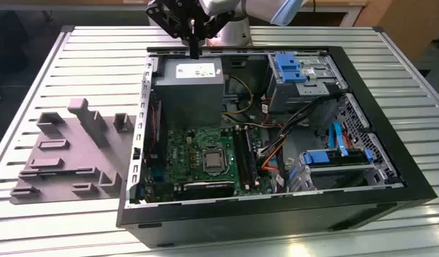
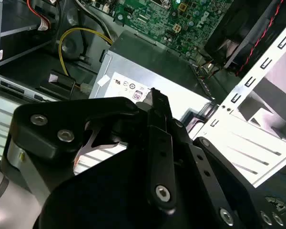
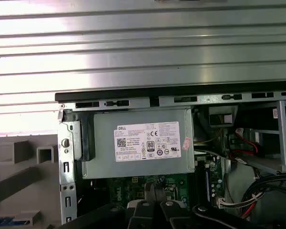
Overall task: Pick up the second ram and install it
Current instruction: 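Reach for the second ram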
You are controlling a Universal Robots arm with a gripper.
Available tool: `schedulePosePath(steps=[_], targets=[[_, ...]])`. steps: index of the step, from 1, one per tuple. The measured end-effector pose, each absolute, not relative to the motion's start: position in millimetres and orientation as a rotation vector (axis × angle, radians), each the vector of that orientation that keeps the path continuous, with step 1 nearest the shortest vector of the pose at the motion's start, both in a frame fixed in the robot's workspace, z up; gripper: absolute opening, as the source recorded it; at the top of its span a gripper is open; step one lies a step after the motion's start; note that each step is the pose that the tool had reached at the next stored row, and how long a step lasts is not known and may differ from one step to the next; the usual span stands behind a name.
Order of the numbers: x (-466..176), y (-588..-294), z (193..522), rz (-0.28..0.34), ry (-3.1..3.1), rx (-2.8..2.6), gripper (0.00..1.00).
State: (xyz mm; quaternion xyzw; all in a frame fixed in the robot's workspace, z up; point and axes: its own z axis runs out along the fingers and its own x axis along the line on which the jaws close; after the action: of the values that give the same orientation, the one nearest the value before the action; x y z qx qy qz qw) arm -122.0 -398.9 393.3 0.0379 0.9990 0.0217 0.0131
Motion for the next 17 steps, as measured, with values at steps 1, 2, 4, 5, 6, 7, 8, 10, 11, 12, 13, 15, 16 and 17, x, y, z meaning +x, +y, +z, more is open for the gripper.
schedulePosePath(steps=[1, 2, 4, 5, 6, 7, 8, 10, 11, 12, 13, 15, 16, 17], targets=[[-122.0, -398.9, 393.3, 0.068, 3.112, 0.118, 0.11], [-122.0, -398.9, 393.3, 0.068, 3.112, 0.118, 0.11], [-122.0, -398.9, 393.3, 0.068, 3.112, 0.118, 0.11], [-122.1, -398.9, 393.3, 0.068, 3.113, 0.118, 0.11], [-122.3, -398.9, 393.4, 0.067, 3.113, 0.118, 0.11], [-122.8, -398.9, 393.4, 0.068, 3.113, 0.118, 0.11], [-123.4, -399.0, 393.3, 0.068, 3.112, 0.118, 0.11], [-124.9, -398.9, 393.3, 0.068, 3.112, 0.118, 0.11], [-125.6, -398.9, 393.3, 0.068, 3.113, 0.118, 0.11], [-126.3, -398.9, 393.3, 0.068, 3.113, 0.118, 0.11], [-127.0, -398.9, 393.3, 0.068, 3.112, 0.118, 0.11], [-128.5, -398.9, 393.3, 0.068, 3.112, 0.118, 0.11], [-129.2, -398.9, 393.3, 0.068, 3.112, 0.118, 0.11], [-129.9, -398.9, 393.3, 0.068, 3.112, 0.118, 0.11]])
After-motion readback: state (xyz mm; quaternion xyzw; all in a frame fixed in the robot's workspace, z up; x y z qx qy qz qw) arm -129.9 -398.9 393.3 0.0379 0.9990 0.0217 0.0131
